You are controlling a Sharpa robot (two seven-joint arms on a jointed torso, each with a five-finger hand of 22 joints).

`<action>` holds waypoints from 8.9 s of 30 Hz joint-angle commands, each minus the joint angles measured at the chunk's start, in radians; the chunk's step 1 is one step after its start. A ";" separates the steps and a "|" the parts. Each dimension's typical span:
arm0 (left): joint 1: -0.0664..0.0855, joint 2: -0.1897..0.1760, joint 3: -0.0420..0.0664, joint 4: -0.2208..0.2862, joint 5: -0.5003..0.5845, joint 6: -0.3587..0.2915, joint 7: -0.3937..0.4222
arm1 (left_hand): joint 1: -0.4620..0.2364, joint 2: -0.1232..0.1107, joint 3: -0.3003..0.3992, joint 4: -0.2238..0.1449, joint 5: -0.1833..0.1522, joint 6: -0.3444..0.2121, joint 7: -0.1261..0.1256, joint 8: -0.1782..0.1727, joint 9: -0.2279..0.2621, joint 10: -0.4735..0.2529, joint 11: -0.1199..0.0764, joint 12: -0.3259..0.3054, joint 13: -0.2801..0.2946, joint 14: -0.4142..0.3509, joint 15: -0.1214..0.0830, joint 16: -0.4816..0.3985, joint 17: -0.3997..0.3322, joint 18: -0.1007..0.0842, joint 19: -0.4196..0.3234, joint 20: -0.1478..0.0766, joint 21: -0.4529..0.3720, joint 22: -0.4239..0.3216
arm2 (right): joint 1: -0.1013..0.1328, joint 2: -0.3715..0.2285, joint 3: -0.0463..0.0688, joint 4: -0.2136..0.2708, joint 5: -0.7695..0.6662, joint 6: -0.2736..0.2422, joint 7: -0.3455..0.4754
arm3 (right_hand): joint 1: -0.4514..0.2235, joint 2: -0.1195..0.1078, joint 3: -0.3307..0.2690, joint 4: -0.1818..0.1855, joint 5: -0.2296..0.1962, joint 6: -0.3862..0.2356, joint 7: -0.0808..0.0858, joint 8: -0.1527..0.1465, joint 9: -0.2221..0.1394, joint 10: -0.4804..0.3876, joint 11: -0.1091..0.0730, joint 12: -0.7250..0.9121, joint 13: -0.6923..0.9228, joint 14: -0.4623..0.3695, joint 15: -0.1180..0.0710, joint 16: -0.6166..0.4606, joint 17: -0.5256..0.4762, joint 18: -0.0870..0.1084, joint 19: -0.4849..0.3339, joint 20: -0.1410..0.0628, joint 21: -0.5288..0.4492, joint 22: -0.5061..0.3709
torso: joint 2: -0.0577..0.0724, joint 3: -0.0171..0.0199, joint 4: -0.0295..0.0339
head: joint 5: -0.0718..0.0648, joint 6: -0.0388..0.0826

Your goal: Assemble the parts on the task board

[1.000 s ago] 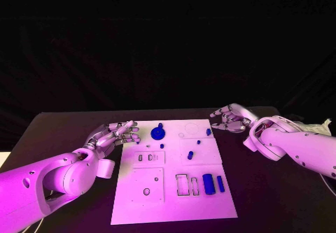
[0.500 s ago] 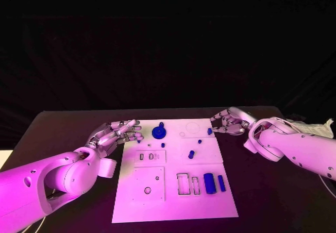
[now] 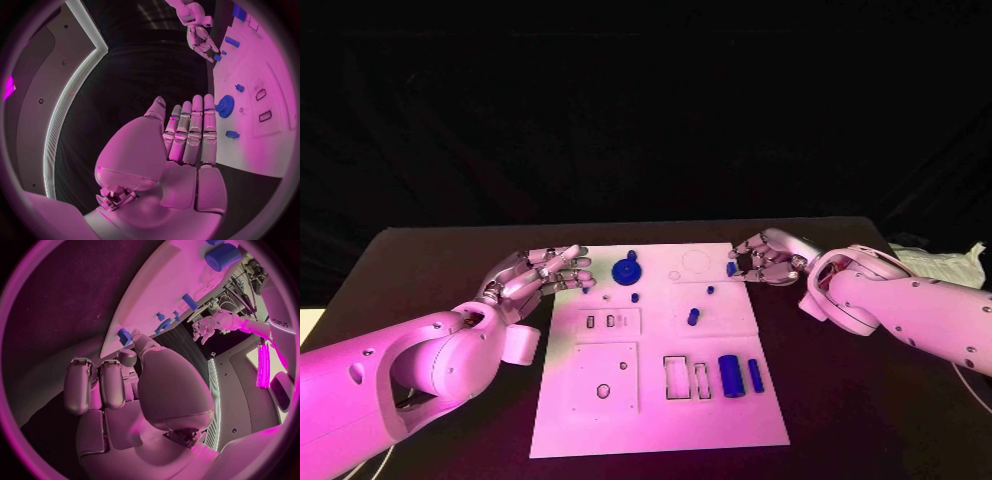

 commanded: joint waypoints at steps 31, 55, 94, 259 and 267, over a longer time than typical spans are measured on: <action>0.000 0.010 0.001 0.000 -0.003 0.003 0.004 | 0.003 0.004 0.000 -0.003 0.004 -0.007 0.005 -0.005 -0.002 -0.004 0.007 -0.005 -0.002 -0.005 0.000 -0.005 -0.002 0.010 -0.006 0.003 -0.007 -0.002 | -0.007 0.053 0.000 -0.070 -0.026 0.046 -0.020 | -0.014 0.033 -0.002 0.006 -0.004 0.056 -0.010 0.024 0.005 0.022 -0.007 0.026 0.018 0.047 -0.004 0.006 0.006 -0.017 0.009 -0.004 0.010 0.011 | 0.000 -0.0002 0.0007 | -0.010 0.001; 0.000 0.011 0.000 -0.003 0.000 0.008 -0.007 | 0.001 0.004 0.000 -0.003 0.004 -0.006 0.006 -0.005 -0.001 -0.004 0.007 -0.005 -0.002 -0.003 0.000 -0.006 -0.002 0.010 -0.006 0.003 -0.008 -0.002 | -0.011 0.073 0.000 -0.081 -0.029 0.039 -0.030 | -0.017 0.047 0.000 0.004 -0.010 0.111 -0.027 0.046 0.014 0.036 -0.021 0.041 0.030 0.049 -0.014 0.013 0.016 -0.020 0.015 -0.012 0.017 0.026 | 0.000 -0.0009 0.0020 | -0.015 -0.003; 0.000 0.016 0.000 0.001 0.002 0.014 -0.018 | 0.001 0.004 0.000 -0.003 0.004 -0.005 0.006 -0.005 -0.001 -0.003 0.007 -0.004 -0.002 0.000 -0.001 -0.009 -0.003 0.011 -0.004 0.004 -0.008 -0.004 | 0.014 0.050 0.002 0.061 0.068 0.003 -0.078 | -0.007 0.112 0.078 -0.020 -0.016 0.107 -0.031 0.053 0.033 -0.018 -0.026 -0.058 -0.042 0.041 -0.021 -0.019 -0.012 -0.013 -0.005 -0.022 -0.002 -0.016 | -0.003 -0.0019 0.0010 | -0.016 0.001; 0.005 0.028 0.000 -0.034 -0.084 0.008 -0.054 | 0.034 0.013 0.040 -0.031 0.004 0.004 -0.005 -0.005 0.000 0.030 -0.011 0.010 -0.003 0.132 -0.034 0.039 0.022 0.015 0.082 -0.024 0.038 0.010 | -0.010 0.145 -0.004 0.387 -0.021 0.002 -0.118 | -0.059 0.007 -0.036 -0.012 -0.007 -0.040 -0.018 0.029 0.034 -0.044 -0.014 -0.120 -0.124 0.042 -0.011 -0.059 -0.031 -0.007 -0.011 -0.013 -0.028 -0.052 | -0.009 -0.0041 -0.0054 | 0.065 -0.031; 0.060 0.024 0.001 -0.044 -0.358 -0.019 -0.324 | -0.019 -0.017 0.034 0.040 0.003 0.016 -0.028 -0.005 0.001 0.118 -0.051 0.097 0.058 0.280 -0.081 0.680 0.548 0.006 0.215 -0.083 0.294 0.166 | 0.042 0.000 -0.004 0.465 0.209 -0.018 -0.051 | -0.042 0.039 -0.031 -0.013 0.005 0.020 -0.015 0.067 0.048 -0.040 -0.013 -0.115 -0.124 0.042 -0.010 -0.060 -0.031 -0.009 -0.009 -0.011 -0.024 -0.045 | -0.024 -0.0028 -0.0068 | 0.069 -0.032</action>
